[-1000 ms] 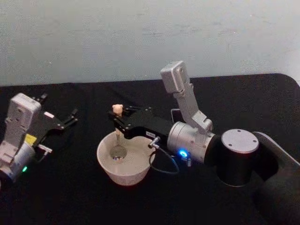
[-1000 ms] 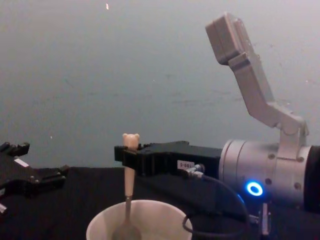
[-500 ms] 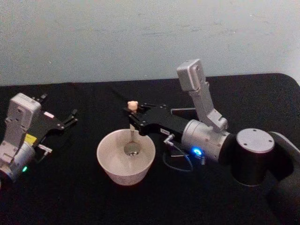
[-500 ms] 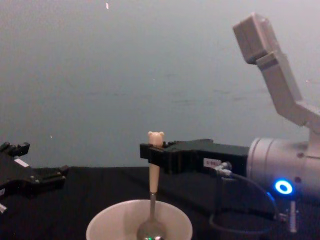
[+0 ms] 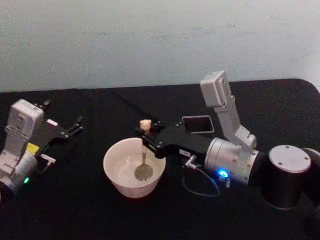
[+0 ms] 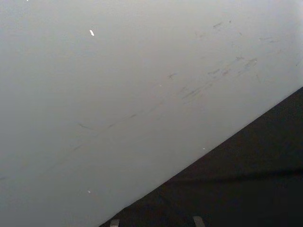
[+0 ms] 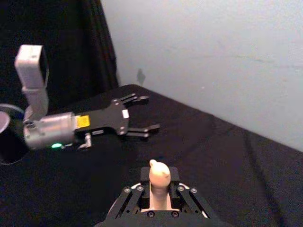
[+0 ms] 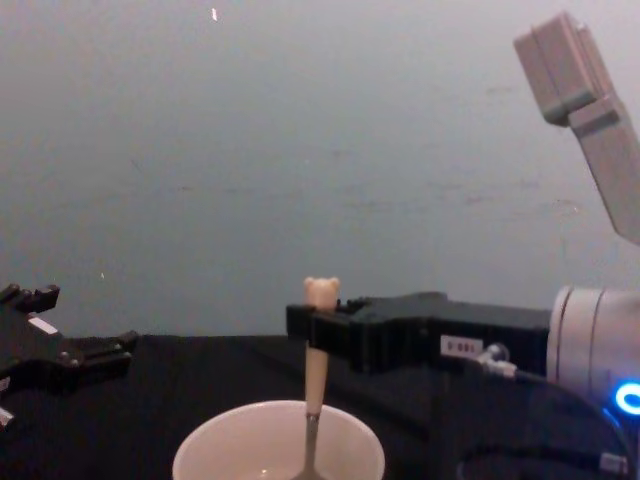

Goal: Pick up the stirring spoon with one hand, stir inside the cup, then place it back in its original position.

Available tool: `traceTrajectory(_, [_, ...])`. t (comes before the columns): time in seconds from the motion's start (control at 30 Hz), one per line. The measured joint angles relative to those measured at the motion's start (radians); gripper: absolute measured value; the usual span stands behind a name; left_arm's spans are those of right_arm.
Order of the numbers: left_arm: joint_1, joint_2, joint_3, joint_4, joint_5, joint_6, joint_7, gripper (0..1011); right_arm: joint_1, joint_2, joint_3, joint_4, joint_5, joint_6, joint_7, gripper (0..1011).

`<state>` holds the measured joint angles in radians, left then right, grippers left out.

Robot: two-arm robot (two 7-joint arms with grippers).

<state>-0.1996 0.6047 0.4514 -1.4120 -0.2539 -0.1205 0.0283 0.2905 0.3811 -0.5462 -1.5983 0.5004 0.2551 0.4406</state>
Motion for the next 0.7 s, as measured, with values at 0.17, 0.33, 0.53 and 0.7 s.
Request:
traceTrajectory(0.17, [0.0, 0.0, 0.0, 0.0, 0.0, 0.0, 0.0, 1002, -0.005, 0.005, -0.023, -0.009, 0.009, 0.005, 0.009, 226])
traceTrajectory(0.33, [0.0, 0.0, 0.0, 0.0, 0.0, 0.0, 0.0, 1001, 0.001, -0.002, -0.042, -0.008, 0.012, 0.005, 0.013, 226])
traceTrajectory(0.53, [0.0, 0.0, 0.0, 0.0, 0.0, 0.0, 0.0, 1001, 0.022, -0.028, -0.064, 0.014, 0.011, -0.004, 0.008, 226])
traceTrajectory(0.7, [0.0, 0.0, 0.0, 0.0, 0.0, 0.0, 0.0, 1001, 0.044, -0.054, -0.074, 0.044, -0.003, -0.012, -0.008, 226])
